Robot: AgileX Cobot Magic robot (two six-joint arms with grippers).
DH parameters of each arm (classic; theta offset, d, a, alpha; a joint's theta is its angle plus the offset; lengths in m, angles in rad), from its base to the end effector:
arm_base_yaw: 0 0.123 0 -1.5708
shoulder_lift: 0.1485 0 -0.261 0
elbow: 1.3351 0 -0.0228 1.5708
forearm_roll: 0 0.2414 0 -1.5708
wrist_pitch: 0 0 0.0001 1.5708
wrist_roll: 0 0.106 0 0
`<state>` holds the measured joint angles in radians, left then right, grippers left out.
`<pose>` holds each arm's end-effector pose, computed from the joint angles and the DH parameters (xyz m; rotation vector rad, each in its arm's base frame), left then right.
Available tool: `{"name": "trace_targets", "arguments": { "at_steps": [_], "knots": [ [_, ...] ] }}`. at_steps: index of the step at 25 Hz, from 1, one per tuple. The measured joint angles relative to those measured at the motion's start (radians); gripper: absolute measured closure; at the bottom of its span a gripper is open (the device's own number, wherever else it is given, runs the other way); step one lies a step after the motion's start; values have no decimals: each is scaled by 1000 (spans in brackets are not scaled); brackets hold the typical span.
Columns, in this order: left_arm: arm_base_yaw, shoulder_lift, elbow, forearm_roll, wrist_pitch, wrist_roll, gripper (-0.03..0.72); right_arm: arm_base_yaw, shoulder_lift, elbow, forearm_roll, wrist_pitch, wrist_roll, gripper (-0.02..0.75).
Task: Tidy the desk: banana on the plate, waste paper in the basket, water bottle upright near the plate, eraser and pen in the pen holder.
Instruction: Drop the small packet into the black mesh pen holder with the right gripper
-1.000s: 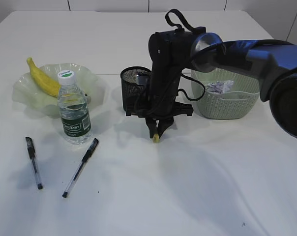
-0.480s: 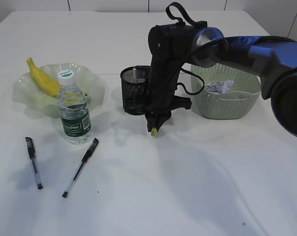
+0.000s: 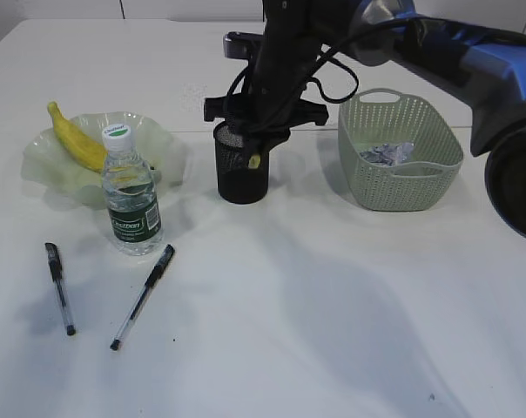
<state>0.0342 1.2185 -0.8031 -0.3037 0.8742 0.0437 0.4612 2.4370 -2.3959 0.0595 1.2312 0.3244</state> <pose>0.2230 -0.0167 0.2270 -0.1959 2.7379 -0.3512 0.4465 0.2285 0.1966 -0.1786 2.7883 0.2863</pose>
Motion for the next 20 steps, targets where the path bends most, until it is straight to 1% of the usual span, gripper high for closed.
{"name": "trace_targets", "arguments": {
  "at_steps": [4, 9, 20],
  "knots": [
    [0, 0, 0, 0, 0, 0, 192, 0, -2, -40, -25, 6, 0, 673],
    [0, 0, 0, 0, 2, 0, 193, 0, -2, -40, -31, 4, 0, 673],
    [0, 0, 0, 0, 11, 0, 193, 0, 18, -40, -40, -139, -1, 673]
  ]
}}
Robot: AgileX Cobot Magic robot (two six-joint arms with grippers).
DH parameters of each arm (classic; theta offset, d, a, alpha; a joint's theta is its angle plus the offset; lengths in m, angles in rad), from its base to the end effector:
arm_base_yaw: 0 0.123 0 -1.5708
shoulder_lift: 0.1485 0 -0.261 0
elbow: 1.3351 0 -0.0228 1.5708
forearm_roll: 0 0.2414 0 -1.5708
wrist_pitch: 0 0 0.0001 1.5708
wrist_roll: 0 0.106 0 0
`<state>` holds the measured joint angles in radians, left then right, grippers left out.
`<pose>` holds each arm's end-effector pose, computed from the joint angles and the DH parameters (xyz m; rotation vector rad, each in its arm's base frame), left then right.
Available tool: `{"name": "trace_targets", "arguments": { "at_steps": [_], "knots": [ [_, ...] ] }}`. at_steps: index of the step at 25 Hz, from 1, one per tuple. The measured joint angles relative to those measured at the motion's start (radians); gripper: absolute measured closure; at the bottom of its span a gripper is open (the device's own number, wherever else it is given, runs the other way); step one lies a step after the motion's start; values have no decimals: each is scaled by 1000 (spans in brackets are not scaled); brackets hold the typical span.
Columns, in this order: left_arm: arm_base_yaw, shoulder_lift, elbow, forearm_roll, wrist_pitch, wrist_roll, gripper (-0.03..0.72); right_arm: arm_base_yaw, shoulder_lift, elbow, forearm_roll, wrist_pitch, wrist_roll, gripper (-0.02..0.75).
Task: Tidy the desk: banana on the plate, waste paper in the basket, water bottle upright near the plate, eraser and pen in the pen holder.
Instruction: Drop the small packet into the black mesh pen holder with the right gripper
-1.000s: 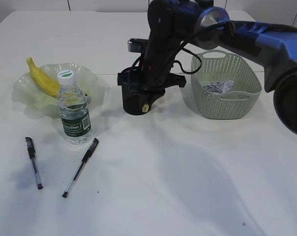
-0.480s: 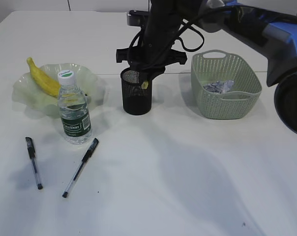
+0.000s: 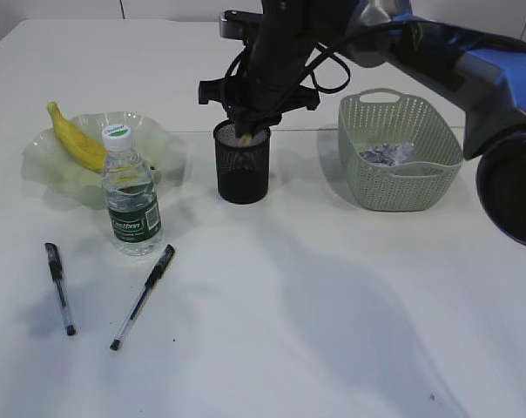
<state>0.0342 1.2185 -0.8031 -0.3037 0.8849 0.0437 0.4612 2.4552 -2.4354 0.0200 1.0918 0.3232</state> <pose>0.2220 -0.0170 0.2266 -0.1944 2.7484 -0.3539 0.4634 0.2324 0.2051 -0.1756 2.6217 0.3061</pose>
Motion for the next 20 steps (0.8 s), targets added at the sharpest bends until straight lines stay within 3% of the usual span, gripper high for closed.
{"name": "trace_targets", "arguments": {
  "at_steps": [20],
  "knots": [
    [0, 0, 0, 2, 0, 0, 193, 0, 20, 0, -90, -122, 0, 647]
  ]
}}
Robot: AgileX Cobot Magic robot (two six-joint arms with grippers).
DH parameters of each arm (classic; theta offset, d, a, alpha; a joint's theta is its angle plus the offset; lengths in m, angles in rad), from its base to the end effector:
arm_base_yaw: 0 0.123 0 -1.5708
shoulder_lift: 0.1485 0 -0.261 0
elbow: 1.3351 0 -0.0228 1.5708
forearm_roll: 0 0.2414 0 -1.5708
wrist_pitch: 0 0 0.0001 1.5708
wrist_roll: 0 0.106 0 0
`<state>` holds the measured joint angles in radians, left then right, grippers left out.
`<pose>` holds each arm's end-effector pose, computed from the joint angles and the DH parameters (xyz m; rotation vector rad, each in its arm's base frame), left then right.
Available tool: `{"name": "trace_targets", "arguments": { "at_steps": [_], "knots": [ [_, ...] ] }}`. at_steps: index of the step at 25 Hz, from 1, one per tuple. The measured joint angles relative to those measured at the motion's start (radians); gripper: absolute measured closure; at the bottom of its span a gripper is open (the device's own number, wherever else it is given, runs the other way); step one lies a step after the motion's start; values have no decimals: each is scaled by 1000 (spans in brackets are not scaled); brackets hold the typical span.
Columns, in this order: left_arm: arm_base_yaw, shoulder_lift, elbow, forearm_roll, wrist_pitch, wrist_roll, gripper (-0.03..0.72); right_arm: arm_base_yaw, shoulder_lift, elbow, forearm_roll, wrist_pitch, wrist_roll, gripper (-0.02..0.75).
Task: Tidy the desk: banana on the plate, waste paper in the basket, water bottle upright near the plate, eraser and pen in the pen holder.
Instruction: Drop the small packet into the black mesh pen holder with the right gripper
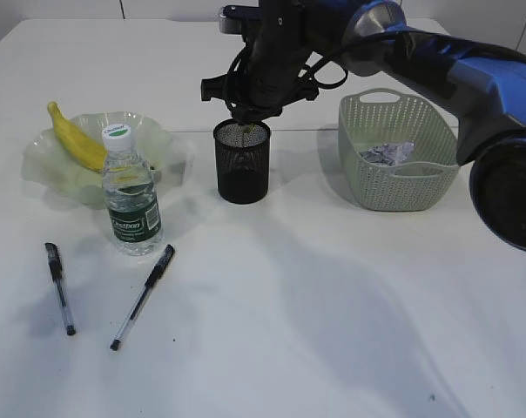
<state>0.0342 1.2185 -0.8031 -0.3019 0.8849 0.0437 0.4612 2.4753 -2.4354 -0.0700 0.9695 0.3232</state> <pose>0.2220 -0.0168 0.2266 -0.1932 2.7487 -0.3517 0.4780 0.2307 0.2021 -0.1980 2.4980 0.2397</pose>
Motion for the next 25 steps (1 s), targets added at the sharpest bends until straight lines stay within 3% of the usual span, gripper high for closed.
{"name": "trace_targets", "arguments": {
  "at_steps": [9, 18, 25],
  "knots": [
    [0, 0, 0, 0, 1, 0, 193, 0, 0, 0, -1, -2, 0, 471],
    [0, 0, 0, 0, 2, 0, 193, 0, 0, 0, 17, 24, 0, 454],
    [0, 0, 0, 0, 2, 0, 193, 0, 0, -61, 70, 207, -2, 453]
  ]
}}
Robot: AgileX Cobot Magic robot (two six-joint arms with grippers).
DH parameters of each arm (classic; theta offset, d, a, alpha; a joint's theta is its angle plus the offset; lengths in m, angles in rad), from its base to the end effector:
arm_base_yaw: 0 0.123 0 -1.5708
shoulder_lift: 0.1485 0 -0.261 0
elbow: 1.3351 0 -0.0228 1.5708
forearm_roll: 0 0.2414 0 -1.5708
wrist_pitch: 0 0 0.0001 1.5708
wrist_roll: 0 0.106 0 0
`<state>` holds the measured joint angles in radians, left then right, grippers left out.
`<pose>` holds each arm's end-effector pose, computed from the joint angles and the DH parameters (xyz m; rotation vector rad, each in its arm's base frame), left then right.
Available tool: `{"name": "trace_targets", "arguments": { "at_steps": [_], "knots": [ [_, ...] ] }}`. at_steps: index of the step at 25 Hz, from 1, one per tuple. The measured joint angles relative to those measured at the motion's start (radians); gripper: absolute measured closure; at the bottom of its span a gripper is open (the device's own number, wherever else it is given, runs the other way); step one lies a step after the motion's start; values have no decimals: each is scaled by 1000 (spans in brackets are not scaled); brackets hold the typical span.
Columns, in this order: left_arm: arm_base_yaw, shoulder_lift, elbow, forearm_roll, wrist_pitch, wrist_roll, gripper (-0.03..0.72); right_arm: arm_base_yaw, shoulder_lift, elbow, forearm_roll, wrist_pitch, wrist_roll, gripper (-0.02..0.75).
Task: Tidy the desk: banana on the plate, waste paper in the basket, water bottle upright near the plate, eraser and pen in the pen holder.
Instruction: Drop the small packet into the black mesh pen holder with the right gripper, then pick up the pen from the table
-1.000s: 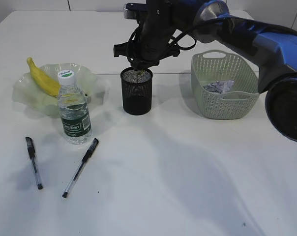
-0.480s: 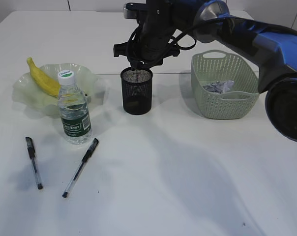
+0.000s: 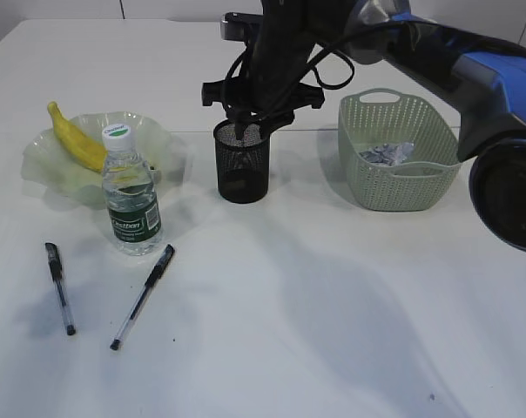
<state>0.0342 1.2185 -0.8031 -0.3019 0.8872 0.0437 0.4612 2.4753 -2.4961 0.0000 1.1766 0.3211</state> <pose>0.2217 -0.0169 0.2265 -0.1929 2.7510 -0.3523 0.4614 0.2293 0.2079 -0.1866 2.6588 0.2606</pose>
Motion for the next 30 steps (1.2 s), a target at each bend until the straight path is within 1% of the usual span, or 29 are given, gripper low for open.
{"name": "trace_targets", "arguments": {
  "at_steps": [2, 6, 11, 14, 16, 20, 27, 30],
  "knots": [
    [0, 0, 0, 0, 0, 0, 193, 0, 0, -44, 0, 51, -14, 453],
    [0, 0, 0, 0, -4, 0, 193, 0, -7, -121, 34, 67, -77, 452],
    [0, 0, 0, 0, -6, 0, 193, 0, -44, -127, 111, 73, -98, 453],
    [0, 0, 0, 0, -6, 0, 193, 0, -72, -122, 120, 74, -100, 454],
    [0, 0, 0, 0, -6, 0, 193, 0, -99, -88, 119, 74, -102, 454],
    [0, 0, 0, 0, -6, 0, 193, 0, -171, 58, 117, 74, -108, 454],
    [0, 0, 0, 0, -6, 0, 193, 0, -356, 419, 33, 73, -133, 454],
    [0, 0, 0, -2, -6, 0, 193, 0, -436, 579, 21, 72, -150, 454]
  ]
}}
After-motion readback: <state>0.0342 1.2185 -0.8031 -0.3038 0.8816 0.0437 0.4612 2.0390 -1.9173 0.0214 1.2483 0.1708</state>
